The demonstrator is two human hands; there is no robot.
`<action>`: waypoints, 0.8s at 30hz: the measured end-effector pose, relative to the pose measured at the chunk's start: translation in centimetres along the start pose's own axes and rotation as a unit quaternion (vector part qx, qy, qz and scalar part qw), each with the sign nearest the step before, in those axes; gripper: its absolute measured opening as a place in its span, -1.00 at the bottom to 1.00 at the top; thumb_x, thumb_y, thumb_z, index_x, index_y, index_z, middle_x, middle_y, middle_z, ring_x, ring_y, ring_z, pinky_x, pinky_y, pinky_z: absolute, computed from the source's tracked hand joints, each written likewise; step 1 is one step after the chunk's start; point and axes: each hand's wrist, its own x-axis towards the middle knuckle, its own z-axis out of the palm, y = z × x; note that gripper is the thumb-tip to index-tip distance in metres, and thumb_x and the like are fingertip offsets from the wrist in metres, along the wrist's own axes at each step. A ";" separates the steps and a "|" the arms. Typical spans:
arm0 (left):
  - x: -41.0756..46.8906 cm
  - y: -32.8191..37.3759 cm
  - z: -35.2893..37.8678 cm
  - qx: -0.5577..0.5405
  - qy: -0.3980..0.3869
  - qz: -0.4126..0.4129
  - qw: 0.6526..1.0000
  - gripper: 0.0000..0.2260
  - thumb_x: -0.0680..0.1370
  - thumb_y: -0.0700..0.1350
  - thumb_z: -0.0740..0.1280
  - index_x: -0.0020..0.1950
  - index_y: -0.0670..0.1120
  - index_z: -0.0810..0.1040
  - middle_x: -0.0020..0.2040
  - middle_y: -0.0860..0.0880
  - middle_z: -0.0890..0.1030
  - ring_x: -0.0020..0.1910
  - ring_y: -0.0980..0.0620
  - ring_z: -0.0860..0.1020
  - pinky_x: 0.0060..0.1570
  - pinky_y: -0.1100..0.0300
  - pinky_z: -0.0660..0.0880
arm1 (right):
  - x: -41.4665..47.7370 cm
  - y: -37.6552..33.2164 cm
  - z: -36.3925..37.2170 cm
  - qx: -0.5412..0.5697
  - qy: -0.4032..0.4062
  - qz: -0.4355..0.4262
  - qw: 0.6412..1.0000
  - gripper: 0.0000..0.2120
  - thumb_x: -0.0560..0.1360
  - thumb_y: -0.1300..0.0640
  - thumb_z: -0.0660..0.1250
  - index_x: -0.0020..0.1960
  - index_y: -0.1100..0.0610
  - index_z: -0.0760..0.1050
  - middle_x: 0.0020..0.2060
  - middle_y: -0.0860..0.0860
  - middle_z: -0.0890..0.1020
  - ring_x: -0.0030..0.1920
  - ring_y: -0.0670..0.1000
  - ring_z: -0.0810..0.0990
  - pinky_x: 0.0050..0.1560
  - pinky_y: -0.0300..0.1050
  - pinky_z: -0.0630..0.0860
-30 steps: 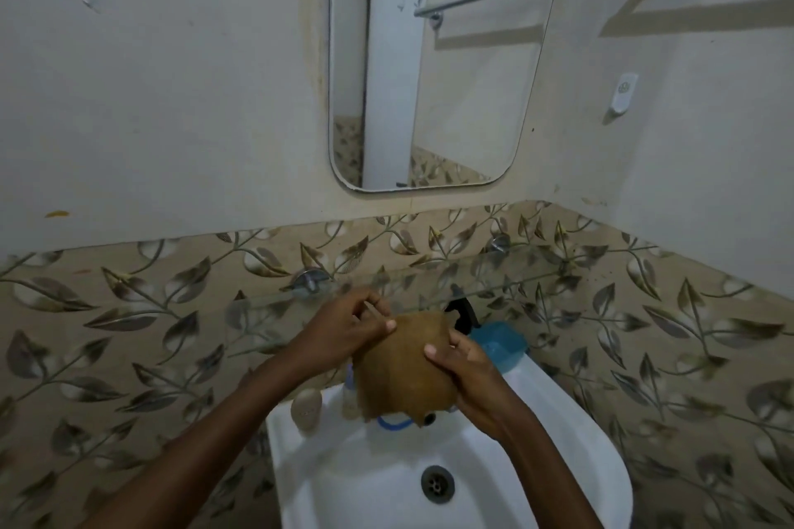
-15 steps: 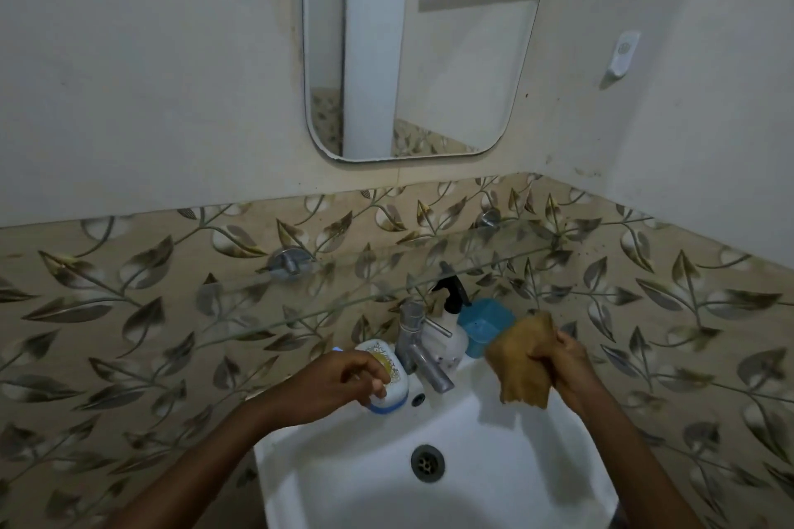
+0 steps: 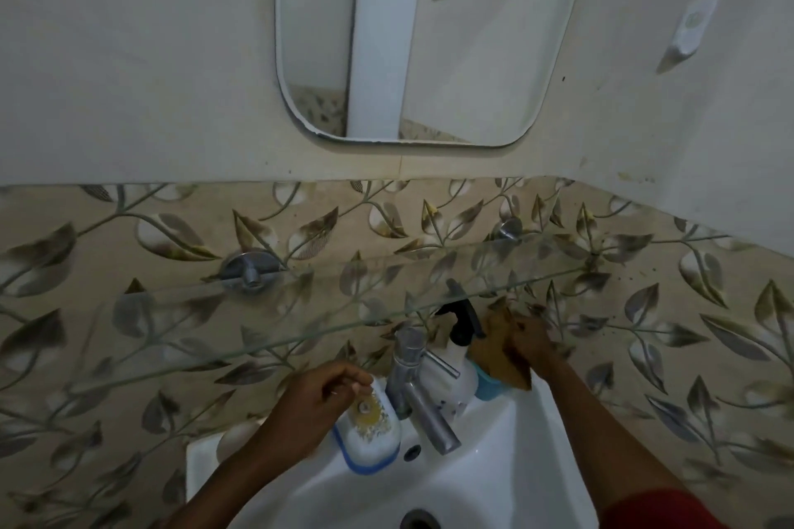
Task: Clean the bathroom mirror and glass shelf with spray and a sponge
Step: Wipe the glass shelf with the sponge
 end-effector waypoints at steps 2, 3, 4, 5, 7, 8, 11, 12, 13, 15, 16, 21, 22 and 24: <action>0.0 -0.2 -0.1 -0.003 0.017 0.014 1.000 -0.73 0.53 -0.32 0.29 -0.16 0.02 0.65 -0.17 0.12 0.69 -0.12 0.16 0.63 -0.10 0.35 0.51 | 0.2 0.0 0.5 -0.052 0.006 -0.015 0.999 -0.63 0.44 0.24 0.19 0.17 0.43 0.45 0.06 0.32 0.55 0.18 0.30 0.49 0.13 0.04 0.40; 0.0 -0.3 -0.1 -0.006 0.024 0.019 1.000 -0.74 0.53 -0.33 0.28 -0.16 -0.01 0.66 -0.19 0.14 0.68 -0.14 0.17 0.62 -0.11 0.36 0.50 | 0.3 0.1 0.7 -0.074 0.006 -0.016 0.997 -0.54 0.38 0.16 0.18 0.17 0.43 0.44 0.09 0.33 0.55 0.17 0.29 0.49 0.16 0.04 0.40; -0.1 -0.3 -0.1 -0.008 0.027 0.021 0.999 -0.77 0.52 -0.34 0.28 -0.15 -0.06 0.64 -0.20 0.15 0.68 -0.16 0.19 0.62 -0.13 0.37 0.50 | 0.5 0.0 0.7 -0.090 0.006 -0.016 0.996 -0.50 0.34 0.15 0.16 0.17 0.44 0.44 0.10 0.34 0.55 0.17 0.29 0.50 0.17 0.05 0.40; -0.1 -0.3 -0.1 -0.008 0.027 0.020 0.999 -0.79 0.52 -0.34 0.28 -0.15 -0.09 0.63 -0.22 0.17 0.68 -0.18 0.21 0.61 -0.16 0.38 0.49 | 0.8 0.2 0.9 -0.105 0.007 -0.010 0.994 -0.52 0.34 0.16 0.17 0.16 0.44 0.44 0.10 0.36 0.55 0.16 0.30 0.50 0.17 0.06 0.40; -0.1 -0.3 -0.1 -0.004 0.029 0.020 0.999 -0.79 0.52 -0.35 0.28 -0.15 -0.09 0.62 -0.23 0.19 0.67 -0.21 0.23 0.60 -0.19 0.39 0.48 | 1.1 0.5 0.8 -0.137 0.009 -0.006 0.991 -0.64 0.39 0.27 0.21 0.13 0.45 0.43 0.09 0.39 0.54 0.15 0.32 0.50 0.16 0.09 0.41; -0.1 -0.4 -0.1 -0.005 0.032 0.023 0.999 -0.77 0.52 -0.34 0.28 -0.16 -0.06 0.63 -0.23 0.19 0.67 -0.21 0.23 0.60 -0.19 0.39 0.48 | 1.2 0.6 0.9 -0.147 0.012 -0.010 0.989 -0.68 0.40 0.33 0.22 0.12 0.45 0.43 0.08 0.39 0.54 0.14 0.32 0.50 0.14 0.09 0.42; -0.1 -0.3 -0.1 -0.018 0.033 0.031 0.999 -0.79 0.50 -0.19 0.29 -0.20 0.07 0.65 -0.20 0.15 0.68 -0.19 0.18 0.61 -0.18 0.35 0.51 | 0.5 0.2 0.4 -0.153 0.030 -0.025 0.987 -0.60 0.31 0.26 0.20 0.09 0.42 0.42 0.06 0.38 0.54 0.11 0.31 0.51 0.10 0.08 0.43; -0.1 -0.3 -0.1 -0.017 0.031 0.031 0.999 -0.81 0.49 -0.16 0.29 -0.19 0.09 0.65 -0.18 0.14 0.68 -0.17 0.17 0.62 -0.16 0.36 0.51 | 0.3 0.0 0.3 -0.151 0.036 -0.034 0.987 -0.60 0.30 0.28 0.19 0.11 0.42 0.42 0.06 0.37 0.54 0.11 0.31 0.51 0.10 0.07 0.43; -0.1 -0.3 -0.1 -0.016 0.028 0.030 0.999 -0.80 0.50 -0.18 0.29 -0.19 0.09 0.65 -0.16 0.14 0.68 -0.15 0.16 0.62 -0.13 0.37 0.51 | 0.0 -0.3 0.0 -0.151 0.041 -0.039 0.987 -0.61 0.32 0.35 0.21 0.14 0.41 0.41 0.08 0.36 0.54 0.13 0.31 0.50 0.11 0.07 0.43; -0.2 -0.3 -0.1 -0.015 0.020 0.028 0.999 -0.74 0.53 -0.30 0.29 -0.19 0.02 0.65 -0.14 0.14 0.68 -0.14 0.18 0.62 -0.10 0.37 0.51 | 0.1 -0.4 -0.5 -0.149 0.047 -0.042 0.987 -0.61 0.34 0.48 0.21 0.17 0.41 0.40 0.11 0.35 0.52 0.14 0.31 0.49 0.12 0.10 0.43; -0.2 -0.2 -0.1 -0.018 0.018 0.030 0.999 -0.77 0.53 -0.31 0.28 -0.17 -0.02 0.64 -0.14 0.13 0.68 -0.14 0.17 0.62 -0.09 0.35 0.51 | 0.2 -0.3 -0.7 -0.145 0.049 -0.044 0.987 -0.61 0.33 0.49 0.22 0.16 0.39 0.42 0.11 0.34 0.53 0.12 0.30 0.50 0.11 0.11 0.46; -0.6 0.2 0.1 -0.044 0.036 0.035 0.998 -0.84 0.42 -0.18 0.22 -0.15 -0.05 0.60 -0.19 0.15 0.69 -0.20 0.21 0.62 -0.12 0.38 0.51 | -3.0 -1.1 -2.3 -0.090 0.112 -0.056 0.988 -0.73 0.36 0.41 0.29 0.05 0.40 0.52 0.03 0.33 0.59 0.05 0.31 0.56 0.05 0.10 0.51; -0.7 0.2 0.1 -0.049 0.039 0.033 0.997 -0.83 0.45 -0.21 0.22 -0.15 -0.06 0.59 -0.19 0.14 0.69 -0.19 0.20 0.62 -0.12 0.37 0.51 | -4.4 -1.2 -2.5 -0.060 0.144 -0.058 0.986 -0.74 0.36 0.40 0.29 0.04 0.41 0.54 0.00 0.34 0.60 0.02 0.31 0.57 0.04 0.09 0.50; -1.0 0.8 -0.4 -0.053 0.045 0.023 0.997 -0.78 0.53 -0.31 0.20 -0.12 -0.07 0.59 -0.19 0.14 0.69 -0.17 0.18 0.62 -0.10 0.34 0.52 | -8.0 -1.0 -2.3 0.006 0.210 -0.046 0.977 -0.75 0.34 0.35 0.26 -0.02 0.43 0.55 -0.06 0.36 0.61 -0.02 0.32 0.57 -0.01 0.04 0.48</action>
